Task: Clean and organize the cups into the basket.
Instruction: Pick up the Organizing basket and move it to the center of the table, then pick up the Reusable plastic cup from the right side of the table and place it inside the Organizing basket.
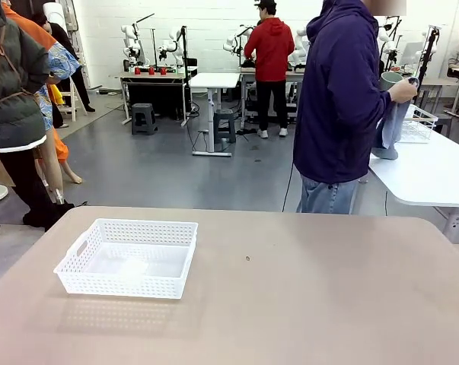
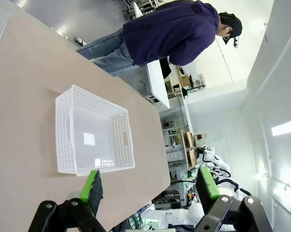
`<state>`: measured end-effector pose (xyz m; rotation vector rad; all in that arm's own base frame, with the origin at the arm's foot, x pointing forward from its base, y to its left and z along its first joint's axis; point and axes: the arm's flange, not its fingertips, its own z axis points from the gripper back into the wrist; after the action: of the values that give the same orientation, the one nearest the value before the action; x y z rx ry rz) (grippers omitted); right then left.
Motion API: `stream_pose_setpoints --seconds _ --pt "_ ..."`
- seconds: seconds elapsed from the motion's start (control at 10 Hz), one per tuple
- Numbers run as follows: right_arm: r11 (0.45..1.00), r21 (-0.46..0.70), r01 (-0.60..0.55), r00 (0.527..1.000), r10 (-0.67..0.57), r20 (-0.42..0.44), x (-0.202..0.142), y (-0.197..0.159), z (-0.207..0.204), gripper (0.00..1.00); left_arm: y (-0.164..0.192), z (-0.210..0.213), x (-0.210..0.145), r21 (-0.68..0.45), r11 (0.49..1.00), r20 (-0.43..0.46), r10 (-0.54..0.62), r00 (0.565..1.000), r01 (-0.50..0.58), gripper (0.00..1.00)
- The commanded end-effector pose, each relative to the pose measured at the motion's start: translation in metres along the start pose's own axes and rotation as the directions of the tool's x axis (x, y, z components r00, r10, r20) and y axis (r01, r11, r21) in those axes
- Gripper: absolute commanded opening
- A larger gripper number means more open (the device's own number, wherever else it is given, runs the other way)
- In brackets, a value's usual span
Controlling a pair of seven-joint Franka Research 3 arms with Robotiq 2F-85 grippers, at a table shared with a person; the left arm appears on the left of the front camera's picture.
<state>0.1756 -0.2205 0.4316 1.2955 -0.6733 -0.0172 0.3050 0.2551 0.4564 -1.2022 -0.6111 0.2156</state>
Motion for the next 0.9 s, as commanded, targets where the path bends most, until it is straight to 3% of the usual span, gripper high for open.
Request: stream_pose_setpoints --seconds 0.0,0.8 --pt "1.0 0.011 -0.004 1.0 0.004 0.004 -0.0004 -0.0007 0.0007 1.0 -0.0013 0.0045 -0.0026 0.006 1.0 -0.008 -0.009 1.0 0.009 1.0" --pt "1.0 0.011 -0.004 1.0 0.004 0.004 -0.0004 -0.0007 0.0007 1.0 -0.0013 0.0045 -0.0026 0.006 1.0 -0.008 -0.009 1.0 0.009 1.0"
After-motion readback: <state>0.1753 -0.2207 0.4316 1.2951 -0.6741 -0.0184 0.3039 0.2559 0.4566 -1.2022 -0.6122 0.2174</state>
